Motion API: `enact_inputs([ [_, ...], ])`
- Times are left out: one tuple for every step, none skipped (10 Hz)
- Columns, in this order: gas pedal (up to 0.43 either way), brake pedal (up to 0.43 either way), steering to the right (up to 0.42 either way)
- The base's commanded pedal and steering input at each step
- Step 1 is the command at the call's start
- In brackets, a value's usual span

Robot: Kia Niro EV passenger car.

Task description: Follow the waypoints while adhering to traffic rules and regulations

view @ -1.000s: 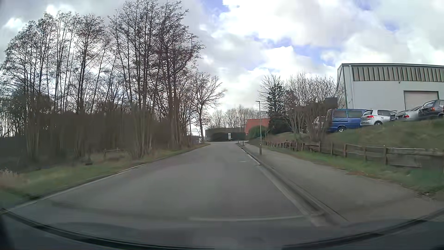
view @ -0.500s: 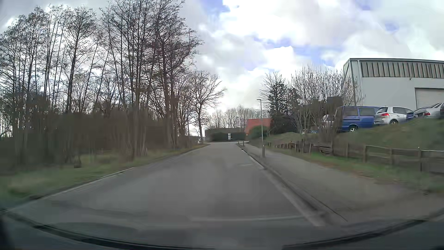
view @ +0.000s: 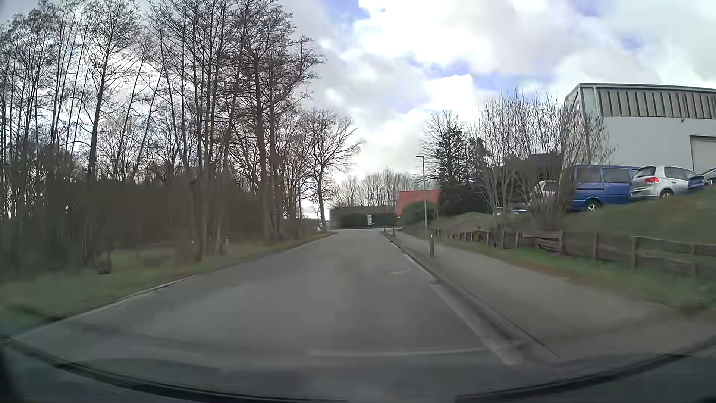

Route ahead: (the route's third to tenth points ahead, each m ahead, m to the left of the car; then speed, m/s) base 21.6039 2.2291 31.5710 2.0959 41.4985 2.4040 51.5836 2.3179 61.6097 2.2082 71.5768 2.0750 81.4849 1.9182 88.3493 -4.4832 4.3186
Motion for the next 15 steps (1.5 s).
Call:
enact_inputs([
  [0.138, 0.000, -0.001],
  [0.130, 0.000, -0.001],
  [0.118, 0.000, -0.001],
  [0.118, 0.000, -0.001],
  [0.118, 0.000, -0.001],
  [0.130, 0.000, -0.001],
  [0.130, 0.000, -0.001],
  [0.138, 0.000, -0.001],
  [0.138, 0.000, -0.001],
  [0.138, 0.000, -0.001],
  [0.138, 0.000, -0.001],
  [0.138, 0.000, -0.001],
  [0.130, 0.000, -0.001],
  [0.130, 0.000, -0.001],
  [0.118, 0.000, -0.001],
])
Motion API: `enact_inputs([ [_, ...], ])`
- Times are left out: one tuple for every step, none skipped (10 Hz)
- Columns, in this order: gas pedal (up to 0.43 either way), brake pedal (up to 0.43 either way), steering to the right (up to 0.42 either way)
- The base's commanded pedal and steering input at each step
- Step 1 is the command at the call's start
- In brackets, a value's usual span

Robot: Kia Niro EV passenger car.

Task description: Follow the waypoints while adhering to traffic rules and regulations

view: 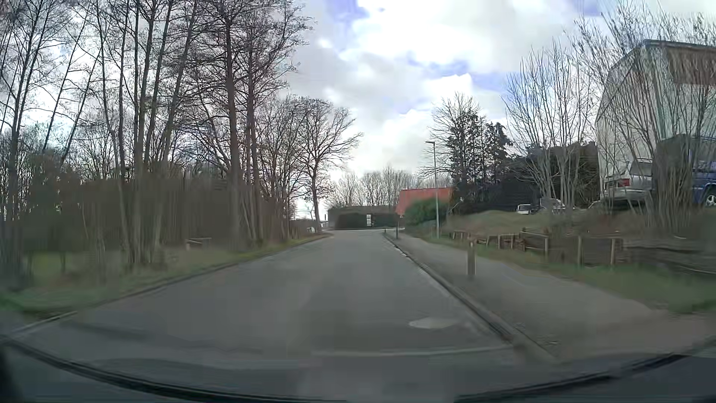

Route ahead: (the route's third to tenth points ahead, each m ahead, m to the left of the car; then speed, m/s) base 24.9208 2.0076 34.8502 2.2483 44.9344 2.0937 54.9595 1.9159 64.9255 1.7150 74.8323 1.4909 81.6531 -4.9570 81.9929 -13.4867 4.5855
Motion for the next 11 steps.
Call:
enact_inputs([
  [0.118, 0.000, -0.001],
  [0.118, 0.000, -0.001],
  [0.118, 0.000, -0.002],
  [0.118, 0.000, -0.005],
  [0.118, 0.000, -0.005],
  [0.118, 0.000, -0.005],
  [0.110, 0.000, -0.005],
  [0.098, 0.000, -0.005],
  [0.098, 0.000, -0.005],
  [0.098, 0.000, -0.005],
  [0.098, 0.000, -0.005],
])
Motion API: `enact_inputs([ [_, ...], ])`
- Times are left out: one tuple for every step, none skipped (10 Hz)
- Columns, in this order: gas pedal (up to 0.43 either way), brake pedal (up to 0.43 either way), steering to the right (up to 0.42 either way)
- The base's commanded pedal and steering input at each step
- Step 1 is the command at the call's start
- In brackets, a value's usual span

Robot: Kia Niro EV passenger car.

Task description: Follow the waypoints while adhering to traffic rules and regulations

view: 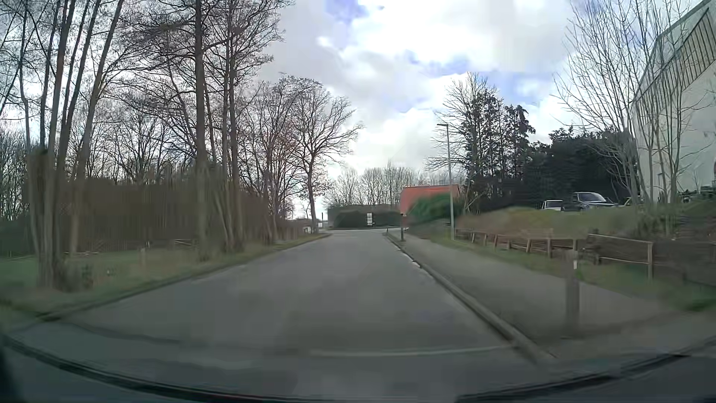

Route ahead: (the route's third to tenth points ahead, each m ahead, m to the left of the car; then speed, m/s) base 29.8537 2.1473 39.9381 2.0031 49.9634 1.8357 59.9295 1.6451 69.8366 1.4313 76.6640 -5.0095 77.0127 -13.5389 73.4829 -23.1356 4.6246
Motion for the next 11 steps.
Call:
enact_inputs([
  [0.098, 0.000, -0.004],
  [0.098, 0.000, -0.004],
  [0.110, 0.000, -0.004],
  [0.110, 0.000, -0.004],
  [0.110, 0.000, -0.004],
  [0.110, 0.000, -0.003],
  [0.110, 0.000, -0.004],
  [0.110, 0.000, -0.003],
  [0.110, 0.000, -0.003],
  [0.110, 0.000, -0.004],
  [0.110, 0.000, -0.003],
])
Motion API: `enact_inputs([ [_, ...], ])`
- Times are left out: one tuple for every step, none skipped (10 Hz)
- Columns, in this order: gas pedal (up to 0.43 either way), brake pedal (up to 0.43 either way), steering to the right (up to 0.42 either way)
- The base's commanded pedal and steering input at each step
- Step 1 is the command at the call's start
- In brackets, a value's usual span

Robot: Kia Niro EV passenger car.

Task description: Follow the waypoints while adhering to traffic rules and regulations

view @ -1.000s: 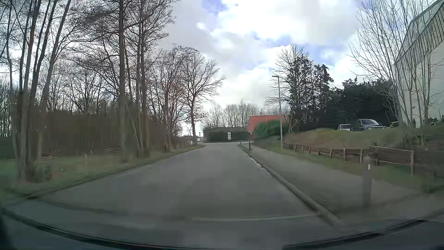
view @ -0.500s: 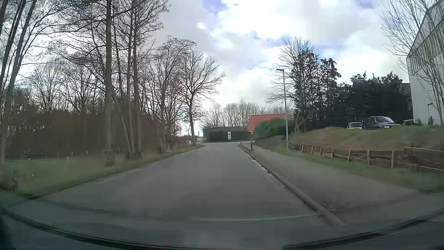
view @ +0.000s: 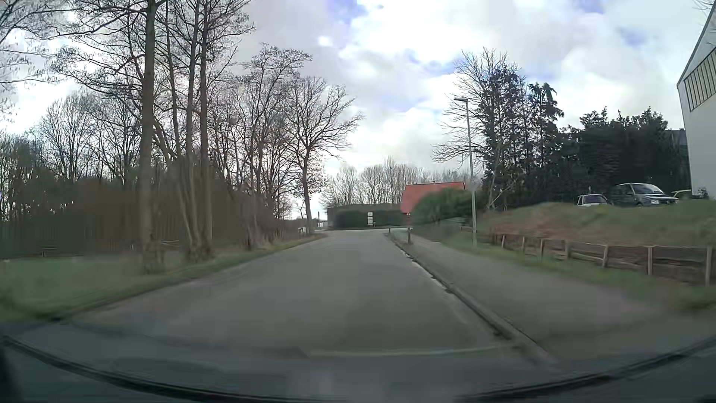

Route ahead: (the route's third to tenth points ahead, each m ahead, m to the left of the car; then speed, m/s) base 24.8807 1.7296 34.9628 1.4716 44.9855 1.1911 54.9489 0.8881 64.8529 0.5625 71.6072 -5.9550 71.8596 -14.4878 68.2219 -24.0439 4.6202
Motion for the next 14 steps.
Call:
enact_inputs([
  [0.110, 0.000, -0.003],
  [0.110, 0.000, -0.003],
  [0.110, 0.000, -0.004],
  [0.110, 0.000, -0.004],
  [0.110, 0.000, -0.003],
  [0.110, 0.000, -0.004],
  [0.110, 0.000, -0.003],
  [0.110, 0.000, -0.002],
  [0.118, 0.000, -0.001],
  [0.118, 0.000, -0.001],
  [0.118, 0.000, -0.001],
  [0.118, 0.000, -0.001],
  [0.118, 0.000, -0.001],
  [0.118, 0.000, -0.001],
])
